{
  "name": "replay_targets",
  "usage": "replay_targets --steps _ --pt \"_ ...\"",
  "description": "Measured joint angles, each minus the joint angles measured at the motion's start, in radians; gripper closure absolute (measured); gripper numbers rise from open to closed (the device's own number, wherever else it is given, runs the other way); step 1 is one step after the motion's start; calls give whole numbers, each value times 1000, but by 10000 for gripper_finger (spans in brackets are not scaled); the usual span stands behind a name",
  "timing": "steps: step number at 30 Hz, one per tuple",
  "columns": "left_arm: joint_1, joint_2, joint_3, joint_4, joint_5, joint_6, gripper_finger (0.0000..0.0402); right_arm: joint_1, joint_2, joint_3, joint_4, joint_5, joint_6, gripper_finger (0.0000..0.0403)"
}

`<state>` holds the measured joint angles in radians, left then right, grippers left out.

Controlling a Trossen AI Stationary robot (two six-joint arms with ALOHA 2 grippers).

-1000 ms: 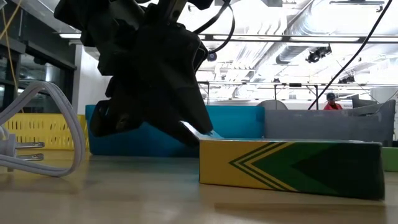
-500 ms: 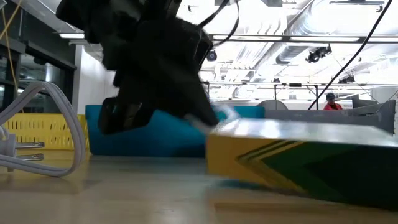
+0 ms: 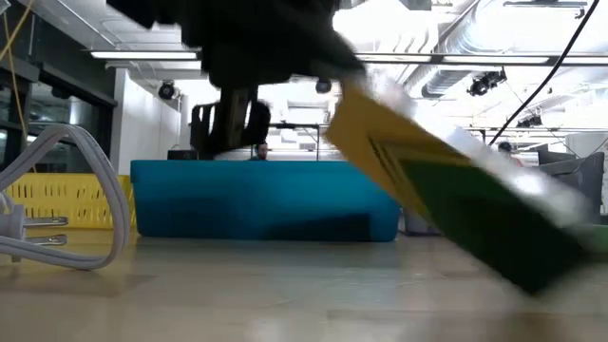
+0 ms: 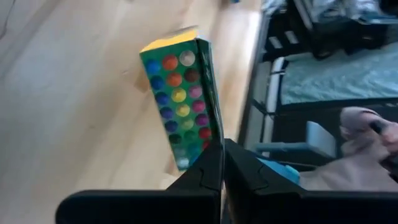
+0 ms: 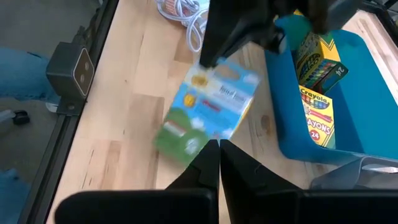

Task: Pick & Place School Supplies
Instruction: Put the yellow box of crayons into the blue bin

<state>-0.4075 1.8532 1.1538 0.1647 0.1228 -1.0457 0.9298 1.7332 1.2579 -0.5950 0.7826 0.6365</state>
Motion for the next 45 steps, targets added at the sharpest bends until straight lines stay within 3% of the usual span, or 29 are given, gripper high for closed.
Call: replay_targets --steps 9,13,22,32,45 --pt "45 -160 0 -141 14 52 401 0 0 0 -9 0 25 400" --pt "79 -207 0 -147 75 62 401 -2 0 0 -10 0 25 400" --pt "212 -307 1 -282 86 173 401 -3 0 0 -14 3 40 400" --pt "392 -319 1 -378 73 268 401 -3 0 0 -30 48 41 400" --pt "441 -240 2 -409 38 263 401 -26 0 0 -67 58 38 400"
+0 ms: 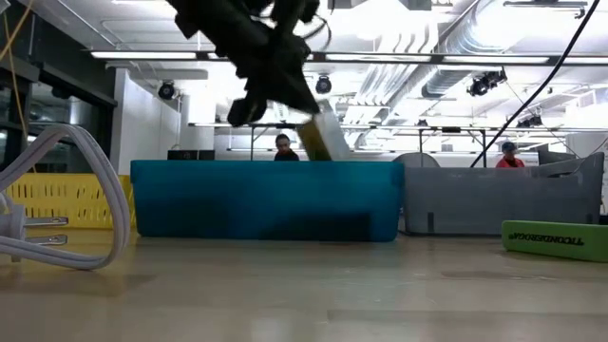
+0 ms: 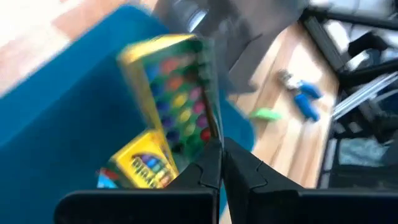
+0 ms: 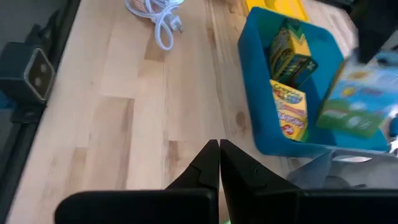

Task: Pick & Place School Supplies
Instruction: Put the yellow box of crayons into the blue bin

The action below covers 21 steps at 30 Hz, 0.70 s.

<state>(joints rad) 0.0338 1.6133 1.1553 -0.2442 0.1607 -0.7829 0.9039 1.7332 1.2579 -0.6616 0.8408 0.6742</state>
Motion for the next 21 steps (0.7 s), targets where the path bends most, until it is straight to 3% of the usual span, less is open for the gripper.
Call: replay_targets --steps 11,21 --pt "46 95 2 -29 80 8 391 -6 0 0 -15 -5 5 400" --pt "52 97 -1 -40 43 101 331 -6 0 0 -15 -6 10 400"
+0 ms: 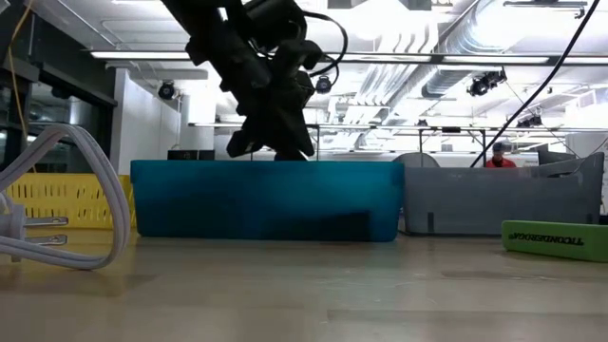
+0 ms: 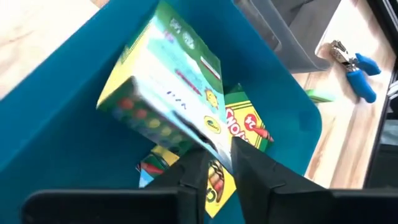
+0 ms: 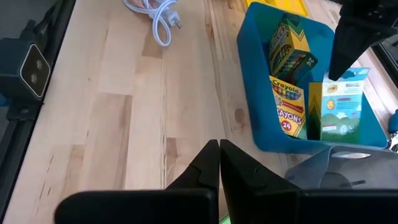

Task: Pick & Place School Supplies
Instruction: Put the yellow box of crayons into the blue bin

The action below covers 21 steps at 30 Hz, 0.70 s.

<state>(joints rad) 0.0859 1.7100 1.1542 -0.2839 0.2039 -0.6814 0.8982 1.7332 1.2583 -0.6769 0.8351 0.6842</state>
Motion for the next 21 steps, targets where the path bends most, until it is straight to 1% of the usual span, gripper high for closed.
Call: replay_targets --steps 4,8,14,21 --pt "6 0 0 -11 0 8 307 0 0 0 0 0 1 400" --pt "9 0 0 -19 0 13 293 0 0 0 0 -1 4 400" --pt "29 0 0 -76 3 29 291 0 0 0 0 -2 4 400" --pt "64 0 1 -79 10 59 291 0 0 0 0 -4 4 400"
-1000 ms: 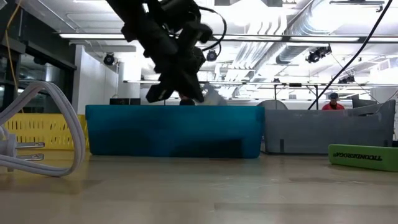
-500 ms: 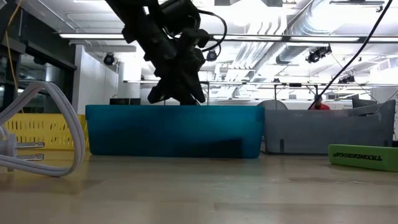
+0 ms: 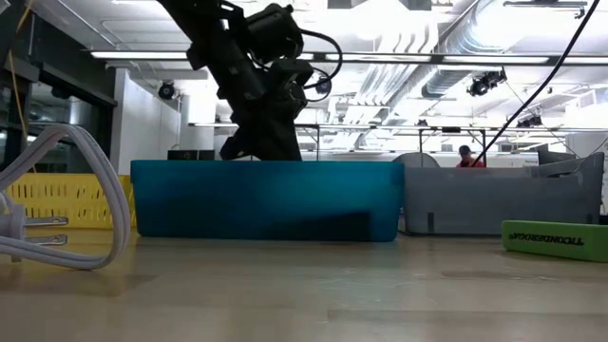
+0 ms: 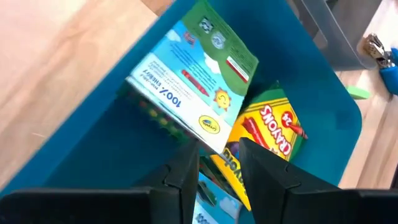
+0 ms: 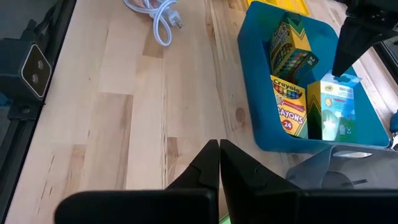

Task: Pick & Place School Supplies
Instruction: Put the yellow box of crayons into the blue bin, then put the blue hole puncher into the black bin

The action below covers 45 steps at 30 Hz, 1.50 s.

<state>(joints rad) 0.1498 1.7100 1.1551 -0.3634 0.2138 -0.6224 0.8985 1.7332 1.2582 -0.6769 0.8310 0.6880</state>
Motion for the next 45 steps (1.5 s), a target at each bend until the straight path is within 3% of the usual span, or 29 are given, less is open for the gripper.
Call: replay_targets --steps 17,23,30,39,45 --pt "7 -82 17 30 25 29 290 -2 0 0 1 0 -2 400" --pt "-45 -166 17 93 42 153 290 -12 0 0 1 3 -4 400" --pt "-123 -229 17 92 -11 243 290 -44 0 0 3 -4 -3 400" --pt "-210 -238 17 87 -14 308 290 -113 0 0 0 -137 -4 400" --pt "-292 -238 17 86 -98 371 291 -138 0 0 -63 -191 69 400"
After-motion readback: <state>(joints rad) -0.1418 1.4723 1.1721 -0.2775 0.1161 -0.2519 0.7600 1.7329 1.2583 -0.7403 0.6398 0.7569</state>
